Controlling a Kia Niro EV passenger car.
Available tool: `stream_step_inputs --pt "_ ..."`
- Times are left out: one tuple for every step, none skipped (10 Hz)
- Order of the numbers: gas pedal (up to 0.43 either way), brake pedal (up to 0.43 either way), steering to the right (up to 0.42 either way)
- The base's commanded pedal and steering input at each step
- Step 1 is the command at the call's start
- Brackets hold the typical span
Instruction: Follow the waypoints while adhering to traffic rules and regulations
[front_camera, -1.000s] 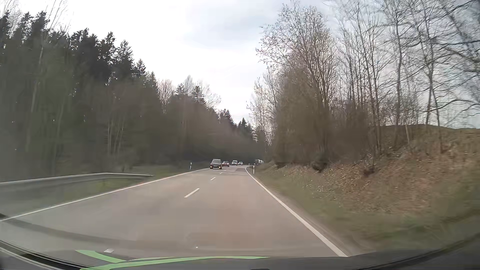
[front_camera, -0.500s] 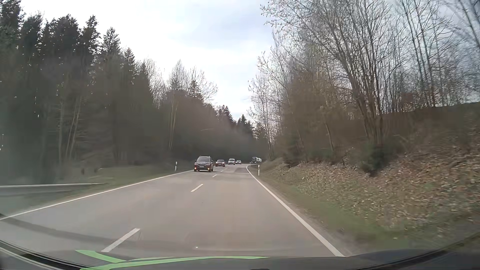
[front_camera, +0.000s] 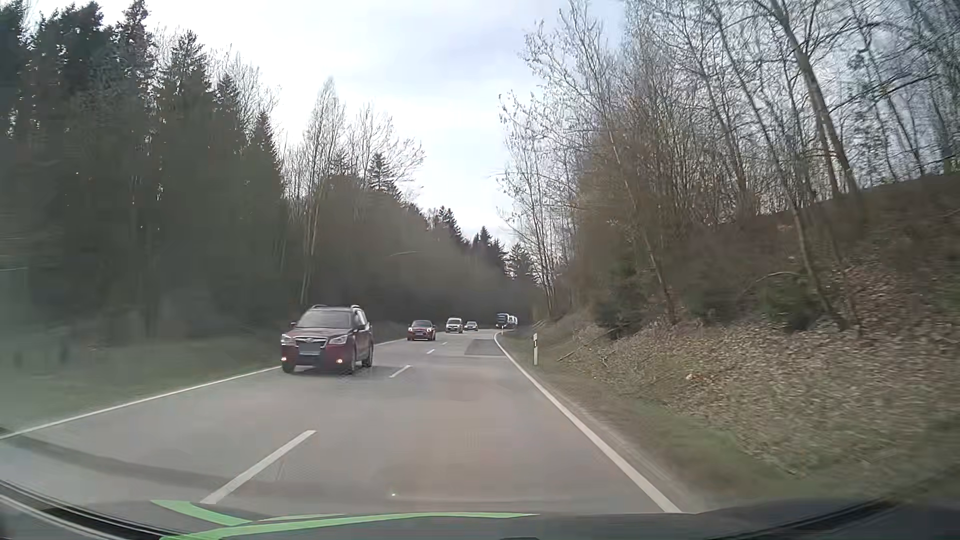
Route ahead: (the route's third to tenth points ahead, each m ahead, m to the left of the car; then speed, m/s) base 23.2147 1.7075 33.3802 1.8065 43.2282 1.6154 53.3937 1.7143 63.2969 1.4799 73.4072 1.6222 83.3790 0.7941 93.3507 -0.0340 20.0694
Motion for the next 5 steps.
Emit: stream_step_inputs --pt "0.311 0.000 -0.005" --pt "0.311 0.000 -0.005" --pt "0.311 0.000 -0.005" --pt "0.311 0.000 -0.005" --pt "0.311 0.000 -0.005"
